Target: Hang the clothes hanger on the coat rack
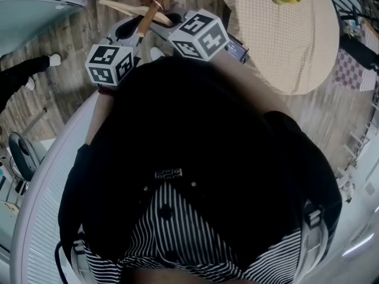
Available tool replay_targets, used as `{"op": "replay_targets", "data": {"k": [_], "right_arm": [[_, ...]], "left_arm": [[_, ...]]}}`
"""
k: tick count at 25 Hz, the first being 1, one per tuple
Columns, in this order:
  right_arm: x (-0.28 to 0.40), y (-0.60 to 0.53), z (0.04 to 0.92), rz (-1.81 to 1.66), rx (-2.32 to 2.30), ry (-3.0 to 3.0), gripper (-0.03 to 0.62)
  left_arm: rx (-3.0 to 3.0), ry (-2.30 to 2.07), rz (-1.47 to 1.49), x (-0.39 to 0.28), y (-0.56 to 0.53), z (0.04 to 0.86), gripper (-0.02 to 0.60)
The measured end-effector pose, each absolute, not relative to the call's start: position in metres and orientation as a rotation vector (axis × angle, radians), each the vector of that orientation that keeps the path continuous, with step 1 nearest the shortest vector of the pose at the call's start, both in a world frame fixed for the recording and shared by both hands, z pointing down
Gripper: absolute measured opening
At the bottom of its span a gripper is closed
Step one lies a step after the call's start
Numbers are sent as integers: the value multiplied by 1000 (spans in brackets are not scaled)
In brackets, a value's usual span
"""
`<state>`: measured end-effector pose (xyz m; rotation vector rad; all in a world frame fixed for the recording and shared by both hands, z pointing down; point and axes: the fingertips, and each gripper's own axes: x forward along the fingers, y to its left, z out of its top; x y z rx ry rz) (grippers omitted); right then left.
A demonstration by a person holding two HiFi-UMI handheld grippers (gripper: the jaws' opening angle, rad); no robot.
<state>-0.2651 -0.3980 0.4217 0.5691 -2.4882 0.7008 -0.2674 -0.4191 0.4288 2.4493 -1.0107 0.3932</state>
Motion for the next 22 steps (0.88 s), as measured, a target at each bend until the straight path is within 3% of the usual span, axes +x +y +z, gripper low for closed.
{"op": "replay_targets", "data": {"k": [22], "right_arm": [[-267, -403, 454, 735, 559, -2413, 2]], "left_arm": [[2375, -986, 449, -270, -424, 463, 3]]}}
